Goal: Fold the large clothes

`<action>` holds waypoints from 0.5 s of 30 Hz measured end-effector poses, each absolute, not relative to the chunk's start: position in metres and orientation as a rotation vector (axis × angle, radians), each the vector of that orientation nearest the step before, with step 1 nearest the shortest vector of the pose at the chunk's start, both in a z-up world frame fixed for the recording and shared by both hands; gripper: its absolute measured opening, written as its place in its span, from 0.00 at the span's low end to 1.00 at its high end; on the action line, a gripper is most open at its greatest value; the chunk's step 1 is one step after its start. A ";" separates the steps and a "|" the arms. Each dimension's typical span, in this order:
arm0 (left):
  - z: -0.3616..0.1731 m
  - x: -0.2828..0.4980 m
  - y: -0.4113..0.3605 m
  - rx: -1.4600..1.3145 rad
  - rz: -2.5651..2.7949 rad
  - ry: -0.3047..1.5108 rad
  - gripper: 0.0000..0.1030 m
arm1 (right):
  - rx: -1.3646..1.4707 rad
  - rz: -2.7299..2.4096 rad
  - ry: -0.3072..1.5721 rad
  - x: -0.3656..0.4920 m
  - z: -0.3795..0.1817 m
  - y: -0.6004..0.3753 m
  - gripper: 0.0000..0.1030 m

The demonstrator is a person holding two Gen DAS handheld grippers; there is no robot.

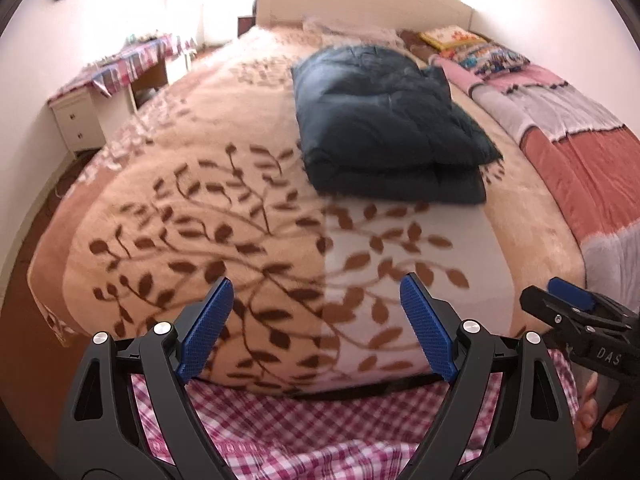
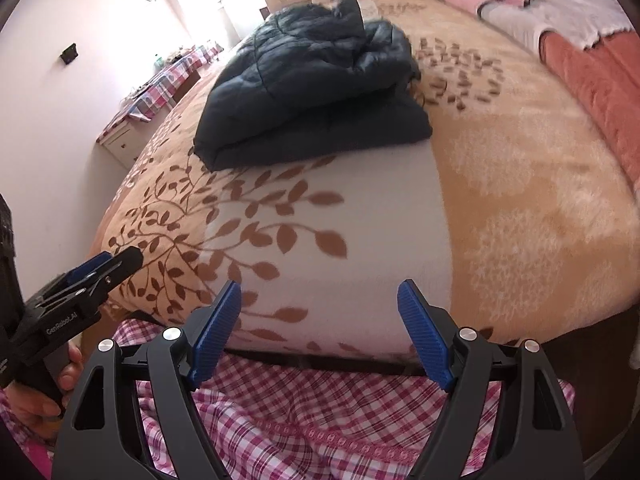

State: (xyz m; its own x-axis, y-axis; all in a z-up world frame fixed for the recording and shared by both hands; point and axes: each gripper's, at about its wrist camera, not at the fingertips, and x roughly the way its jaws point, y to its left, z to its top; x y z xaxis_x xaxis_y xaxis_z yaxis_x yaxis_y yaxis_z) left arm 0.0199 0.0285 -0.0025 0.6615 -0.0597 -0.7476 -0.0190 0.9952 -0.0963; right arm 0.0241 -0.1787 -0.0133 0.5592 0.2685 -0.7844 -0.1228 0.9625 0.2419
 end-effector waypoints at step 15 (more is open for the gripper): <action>-0.008 0.038 0.002 -0.058 -0.002 0.834 0.82 | 0.008 0.061 0.814 0.042 0.003 -0.148 0.81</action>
State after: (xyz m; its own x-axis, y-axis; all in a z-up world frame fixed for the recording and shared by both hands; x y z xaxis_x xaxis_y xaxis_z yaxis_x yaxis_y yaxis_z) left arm 0.0378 0.0025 -0.0082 0.6720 -0.0246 -0.7401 -0.0212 0.9984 -0.0524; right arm 0.0421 -0.1481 0.0026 0.6850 0.0581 -0.7262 -0.0517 0.9982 0.0311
